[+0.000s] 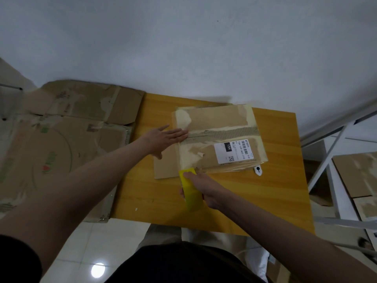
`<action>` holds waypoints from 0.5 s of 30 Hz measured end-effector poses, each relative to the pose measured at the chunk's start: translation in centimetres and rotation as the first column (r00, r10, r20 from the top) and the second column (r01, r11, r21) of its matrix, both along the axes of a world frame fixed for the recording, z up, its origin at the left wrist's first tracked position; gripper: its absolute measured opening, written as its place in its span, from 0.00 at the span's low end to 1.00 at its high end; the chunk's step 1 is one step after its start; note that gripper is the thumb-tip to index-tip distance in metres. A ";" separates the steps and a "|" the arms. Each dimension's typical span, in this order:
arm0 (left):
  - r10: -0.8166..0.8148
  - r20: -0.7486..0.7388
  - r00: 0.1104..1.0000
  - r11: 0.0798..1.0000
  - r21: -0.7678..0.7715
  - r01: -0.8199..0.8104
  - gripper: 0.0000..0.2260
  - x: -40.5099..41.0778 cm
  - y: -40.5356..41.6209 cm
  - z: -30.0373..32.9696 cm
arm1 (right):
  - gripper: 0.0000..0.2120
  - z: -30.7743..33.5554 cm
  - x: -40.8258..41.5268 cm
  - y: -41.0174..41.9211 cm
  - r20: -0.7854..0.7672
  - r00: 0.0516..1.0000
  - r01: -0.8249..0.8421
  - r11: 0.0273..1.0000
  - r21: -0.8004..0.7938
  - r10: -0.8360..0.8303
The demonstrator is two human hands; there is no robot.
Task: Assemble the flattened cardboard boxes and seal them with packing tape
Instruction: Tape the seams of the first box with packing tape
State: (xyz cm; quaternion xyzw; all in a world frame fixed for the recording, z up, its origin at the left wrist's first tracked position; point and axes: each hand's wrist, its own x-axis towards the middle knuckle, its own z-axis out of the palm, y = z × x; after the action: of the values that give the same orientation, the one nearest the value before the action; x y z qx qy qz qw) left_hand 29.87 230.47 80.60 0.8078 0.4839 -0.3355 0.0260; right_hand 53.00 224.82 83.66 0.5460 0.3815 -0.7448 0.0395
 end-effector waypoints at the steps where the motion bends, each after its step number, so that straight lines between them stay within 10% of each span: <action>1: -0.001 0.001 1.000 1.000 0.001 0.001 0.59 0.0 0.0 0.0 | 0.18 -0.1 -0.1 0.1 0.000 1.000 0.000 1.000 -0.010 0.000; 15: 0.009 -0.019 1.000 1.000 -0.002 -0.009 0.57 0.6 0.1 0.1 | 0.22 -2.1 0.0 1.3 -0.066 0.995 -0.078 0.987 -0.139 0.070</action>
State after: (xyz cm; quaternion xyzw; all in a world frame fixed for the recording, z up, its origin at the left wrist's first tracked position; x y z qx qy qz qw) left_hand 30.47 230.55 80.70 0.8024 0.4875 -0.3435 0.0239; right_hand 52.99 226.10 81.58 0.5044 0.3488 -0.7842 0.0942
